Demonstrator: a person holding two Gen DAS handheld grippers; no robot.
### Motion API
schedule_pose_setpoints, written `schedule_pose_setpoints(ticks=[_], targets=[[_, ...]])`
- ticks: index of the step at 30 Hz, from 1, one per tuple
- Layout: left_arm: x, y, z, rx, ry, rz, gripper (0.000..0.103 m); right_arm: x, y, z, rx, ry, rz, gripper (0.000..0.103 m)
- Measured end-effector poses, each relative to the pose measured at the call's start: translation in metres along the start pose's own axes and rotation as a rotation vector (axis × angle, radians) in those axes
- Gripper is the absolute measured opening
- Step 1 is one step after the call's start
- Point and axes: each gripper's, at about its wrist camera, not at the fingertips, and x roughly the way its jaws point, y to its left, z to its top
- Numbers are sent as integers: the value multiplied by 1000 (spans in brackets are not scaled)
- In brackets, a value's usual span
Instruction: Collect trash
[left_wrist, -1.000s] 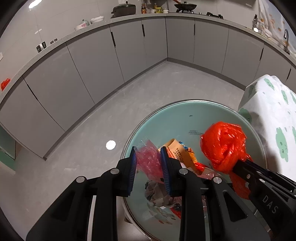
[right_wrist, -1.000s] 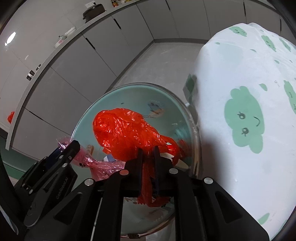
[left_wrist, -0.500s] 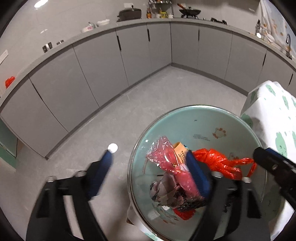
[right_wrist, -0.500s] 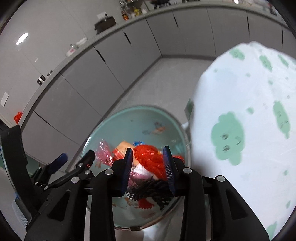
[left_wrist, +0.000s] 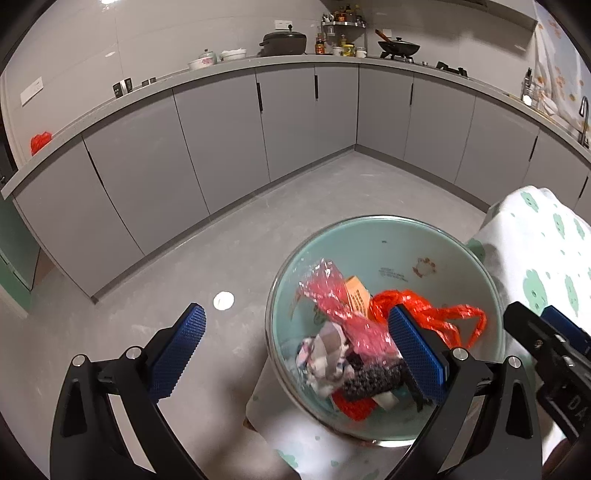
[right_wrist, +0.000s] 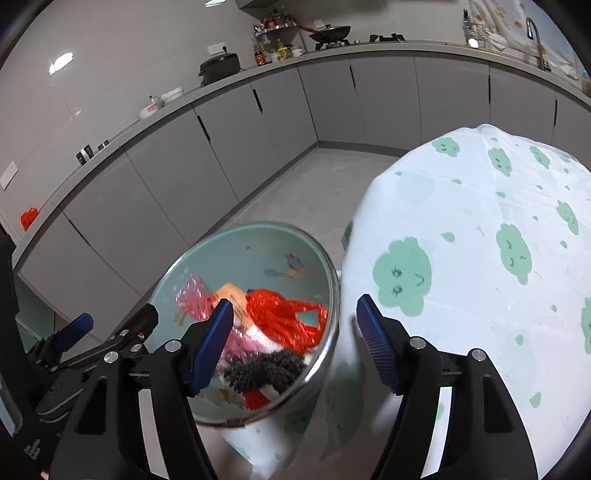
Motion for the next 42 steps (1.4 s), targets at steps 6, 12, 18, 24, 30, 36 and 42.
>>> schedule_pose_setpoints(ticks=[6, 12, 18, 24, 30, 36, 42], targets=[[-18, 3, -11, -10, -5, 9, 97, -9, 6, -7, -25, 13, 9, 69], [-41, 2, -20, -16, -22, 9, 97, -31, 5, -12, -33, -13, 7, 76], [-72, -3, -30, -19, -64, 1, 97, -58, 3, -15, -38, -52, 12, 76], [-105, -2, -29, -29, -136, -9, 97, -89, 3, -22, -56, -99, 15, 78], [-133, -1, -24, -30, -201, -9, 97, -119, 0, -24, -62, -153, 3, 78], [-164, 2, -19, -36, -275, -9, 97, -151, -2, -23, -60, -246, -23, 78], [-187, 5, -17, -50, -319, -23, 97, -183, 2, -21, -67, -333, -25, 85]])
